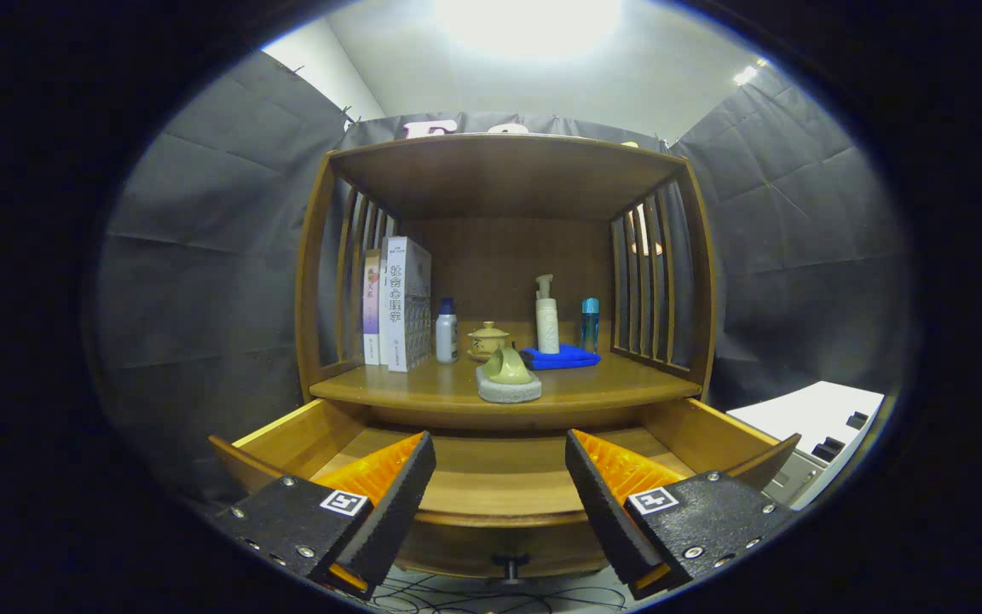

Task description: Pull open the drawer, take out the items inside it, and place them on the countertop above the cabinet.

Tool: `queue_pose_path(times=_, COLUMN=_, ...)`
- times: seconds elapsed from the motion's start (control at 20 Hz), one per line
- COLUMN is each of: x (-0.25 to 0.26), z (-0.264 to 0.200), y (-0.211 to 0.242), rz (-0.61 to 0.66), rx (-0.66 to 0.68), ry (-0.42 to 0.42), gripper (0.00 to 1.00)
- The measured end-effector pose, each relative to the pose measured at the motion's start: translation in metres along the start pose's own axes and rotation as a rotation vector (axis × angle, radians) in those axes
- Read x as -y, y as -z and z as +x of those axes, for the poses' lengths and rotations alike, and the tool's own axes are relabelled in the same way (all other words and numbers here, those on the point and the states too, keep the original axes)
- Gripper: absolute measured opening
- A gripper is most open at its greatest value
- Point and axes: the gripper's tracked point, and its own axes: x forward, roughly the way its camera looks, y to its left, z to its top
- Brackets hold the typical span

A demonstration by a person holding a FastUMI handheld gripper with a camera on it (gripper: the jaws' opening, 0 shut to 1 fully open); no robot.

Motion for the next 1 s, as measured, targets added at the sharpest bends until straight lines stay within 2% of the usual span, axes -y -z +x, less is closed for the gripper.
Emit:
queue_pose_path(times=0.2, x=0.005, z=-0.016, y=0.021, rz=-0.008, rx=-0.010, ry=0.015, gripper=0.95)
queue_pose_path(times=0.45, x=0.011, z=-0.031, y=0.039, rz=0.046, rx=-0.007, ry=0.017, gripper=0.95)
queue_pose_path(times=1.0, x=0.001, z=-0.030, y=0.100, rz=-0.027, rx=-0.125, ry=-0.025, gripper=0.95)
